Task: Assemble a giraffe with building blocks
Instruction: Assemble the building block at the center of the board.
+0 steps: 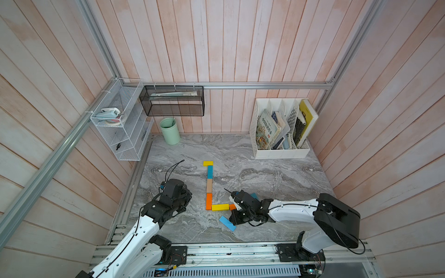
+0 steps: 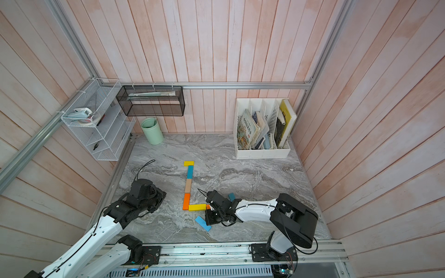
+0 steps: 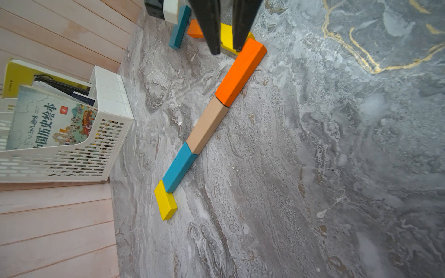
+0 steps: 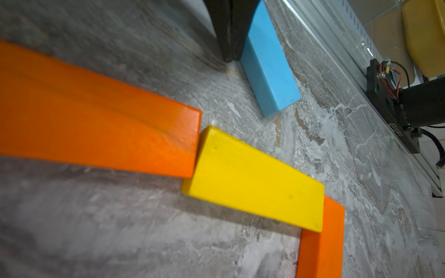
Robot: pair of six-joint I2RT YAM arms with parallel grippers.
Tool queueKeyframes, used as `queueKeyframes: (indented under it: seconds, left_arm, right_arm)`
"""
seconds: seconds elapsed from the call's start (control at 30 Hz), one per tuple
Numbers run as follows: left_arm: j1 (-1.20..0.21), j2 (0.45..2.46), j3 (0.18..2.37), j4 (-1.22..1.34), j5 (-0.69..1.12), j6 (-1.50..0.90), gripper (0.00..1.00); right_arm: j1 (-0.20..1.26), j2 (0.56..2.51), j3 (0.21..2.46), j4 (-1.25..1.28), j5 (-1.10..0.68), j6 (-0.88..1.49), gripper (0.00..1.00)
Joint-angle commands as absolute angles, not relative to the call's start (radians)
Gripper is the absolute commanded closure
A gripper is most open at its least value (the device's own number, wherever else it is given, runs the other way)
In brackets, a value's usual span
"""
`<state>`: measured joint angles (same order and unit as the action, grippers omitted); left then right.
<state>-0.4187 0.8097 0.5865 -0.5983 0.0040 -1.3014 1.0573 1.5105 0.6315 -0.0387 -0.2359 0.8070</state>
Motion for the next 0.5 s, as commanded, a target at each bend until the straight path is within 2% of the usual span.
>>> queueKeyframes:
  seconds: [0.0, 0.17, 0.47]
  left_arm:
    - [-0.413, 0.791, 0.569, -0.612, 0.017, -1.285, 0.85]
    - [-0.413, 0.775, 0.563, -0.614, 0.021, -1.289, 0.85]
    - [-0.412, 0.749, 0.566, -0.639, 0.015, -1.29, 0.85]
  right_arm:
    - [1.067, 1.458, 0.6, -0.093, -0.194, 0.839, 1.0]
    - [1.088, 1.431, 0.589, -0.117, -0.188, 0.853, 1.0]
    - [1.182, 1.498, 0.625, -0.099, -0.204, 0.879, 1.0]
